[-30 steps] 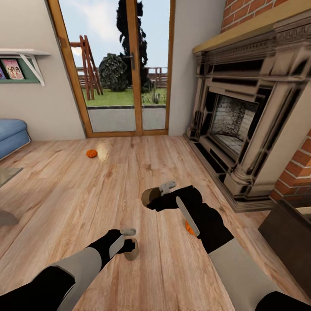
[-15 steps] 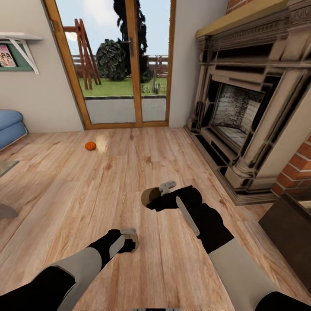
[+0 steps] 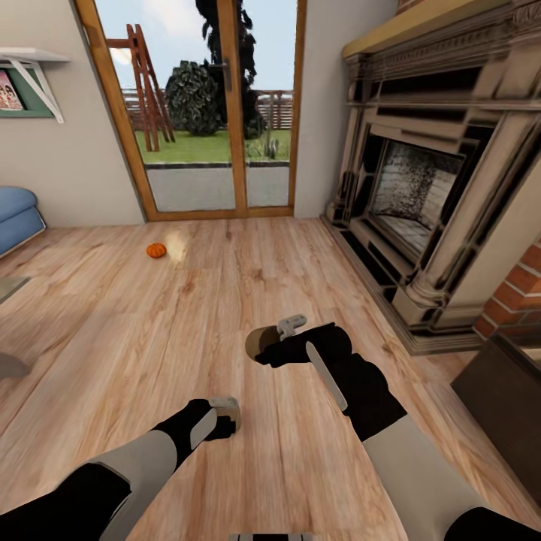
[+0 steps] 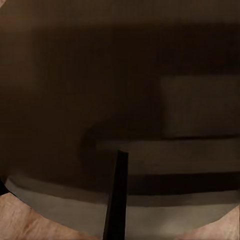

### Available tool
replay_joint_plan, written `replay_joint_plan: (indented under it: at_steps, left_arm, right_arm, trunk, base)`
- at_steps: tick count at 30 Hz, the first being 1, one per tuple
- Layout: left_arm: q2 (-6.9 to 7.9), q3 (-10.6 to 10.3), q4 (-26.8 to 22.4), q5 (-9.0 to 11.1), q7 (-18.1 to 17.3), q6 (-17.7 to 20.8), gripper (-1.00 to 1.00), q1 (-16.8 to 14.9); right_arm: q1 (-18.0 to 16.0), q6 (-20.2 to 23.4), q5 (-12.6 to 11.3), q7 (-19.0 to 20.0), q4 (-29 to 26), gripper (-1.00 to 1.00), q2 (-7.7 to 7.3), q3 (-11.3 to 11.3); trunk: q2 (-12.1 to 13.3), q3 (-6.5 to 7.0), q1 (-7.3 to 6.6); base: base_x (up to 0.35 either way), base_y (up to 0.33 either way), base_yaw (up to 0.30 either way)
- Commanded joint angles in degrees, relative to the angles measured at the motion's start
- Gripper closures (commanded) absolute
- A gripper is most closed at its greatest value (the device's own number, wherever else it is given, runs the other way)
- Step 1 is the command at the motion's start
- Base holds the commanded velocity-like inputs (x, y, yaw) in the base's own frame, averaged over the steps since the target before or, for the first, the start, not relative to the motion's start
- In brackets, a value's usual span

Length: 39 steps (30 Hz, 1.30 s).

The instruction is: Place each of the two pumpkins and all three candles from the living room inside a cabinet in the living room (use any cabinet), then make sure every cabinet is closed, and position the cauldron so it is next to a table in the living room.

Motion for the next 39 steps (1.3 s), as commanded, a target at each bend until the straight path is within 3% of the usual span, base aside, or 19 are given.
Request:
replay_joint_plan:
  at_steps: [1, 14, 26, 39]
  left_arm:
    - [0.02, -0.39, -0.12, 0.61, 0.4, 0.25, -1.0, -0.01]
    - [0.02, -0.35, -0.12, 0.68, 0.33, 0.25, -1.0, -0.01]
    - [0.02, -0.43, -0.12, 0.69, -0.11, 0.25, -1.0, -0.01]
    - [-0.07, -0.44, -0.12, 0.68, -0.13, 0.25, -1.0, -0.01]
  right_arm:
    - [-0.04, 0.23, -0.2, -0.15, -0.03, 1.0, 0.0, 0.01]
    - [-0.04, 0.23, -0.26, -0.15, -0.03, 1.0, 0.01, 0.01]
    - [-0.04, 0.23, -0.27, -0.15, -0.03, 1.0, 0.01, 0.01]
    - [-0.04, 0.23, -0.27, -0.15, -0.03, 1.0, 0.01, 0.01]
  trunk:
    - [-0.02, -0.05, 0.01]
    - [-0.02, -0.05, 0.01]
    - [-0.02, -0.05, 0.01]
    - [-0.19, -2.93, 0.34]
  base:
    - [0.196, 0.0, 0.0]
    - [0.294, 0.0, 0.0]
    - [0.031, 0.0, 0.0]
    - [0.0, 0.0, 0.0]
